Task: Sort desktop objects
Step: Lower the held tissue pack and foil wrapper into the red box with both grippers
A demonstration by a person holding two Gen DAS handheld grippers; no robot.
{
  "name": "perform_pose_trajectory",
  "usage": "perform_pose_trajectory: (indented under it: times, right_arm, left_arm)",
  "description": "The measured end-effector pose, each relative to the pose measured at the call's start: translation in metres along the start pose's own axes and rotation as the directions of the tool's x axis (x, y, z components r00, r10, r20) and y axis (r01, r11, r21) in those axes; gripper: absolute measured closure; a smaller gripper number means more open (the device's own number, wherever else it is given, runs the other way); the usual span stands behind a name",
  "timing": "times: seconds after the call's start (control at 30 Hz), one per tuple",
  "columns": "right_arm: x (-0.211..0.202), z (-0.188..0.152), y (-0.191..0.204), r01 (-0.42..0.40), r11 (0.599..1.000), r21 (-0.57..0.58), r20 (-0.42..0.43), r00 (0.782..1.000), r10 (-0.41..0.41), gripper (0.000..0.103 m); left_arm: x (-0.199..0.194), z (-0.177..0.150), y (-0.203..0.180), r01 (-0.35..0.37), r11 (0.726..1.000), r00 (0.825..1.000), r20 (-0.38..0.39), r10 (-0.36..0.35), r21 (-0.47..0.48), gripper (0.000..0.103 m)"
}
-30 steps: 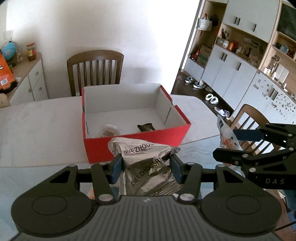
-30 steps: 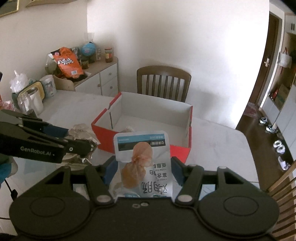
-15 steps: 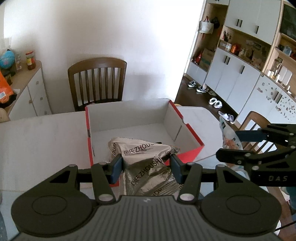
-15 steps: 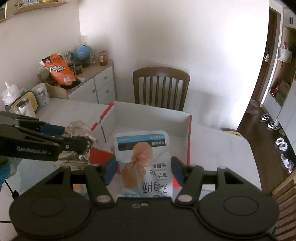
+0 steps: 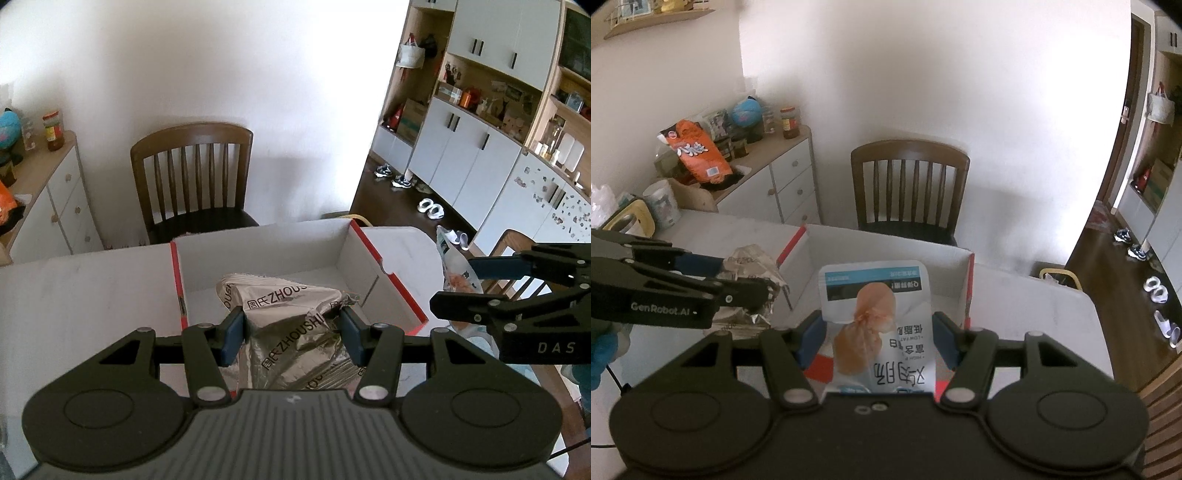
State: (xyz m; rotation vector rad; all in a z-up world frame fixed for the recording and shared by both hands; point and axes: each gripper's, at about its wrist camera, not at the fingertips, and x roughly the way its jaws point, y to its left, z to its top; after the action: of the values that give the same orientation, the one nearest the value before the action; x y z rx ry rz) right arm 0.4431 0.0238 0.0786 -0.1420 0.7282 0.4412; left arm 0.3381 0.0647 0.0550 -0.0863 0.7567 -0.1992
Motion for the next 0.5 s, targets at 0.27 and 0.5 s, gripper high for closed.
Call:
perform_pose_trajectory:
  times: [0.27,0.5]
  right_arm:
    - [0.021,0.013,-0.005,0.009,1.000,0.011,-0.005,1.000,-0.009,0.041]
    - [0.042,0.020,-0.008,0.021,1.000,0.019,-0.016,1.000,-0.021,0.041]
  left_arm:
    - [0.021,0.011,0.009,0.006,1.000,1.000,-0.005,-0.006,0.005,0.049]
    - [0.044,0.014,0.013,0.014,1.000,1.000,-0.021,-0.014,0.011,0.049]
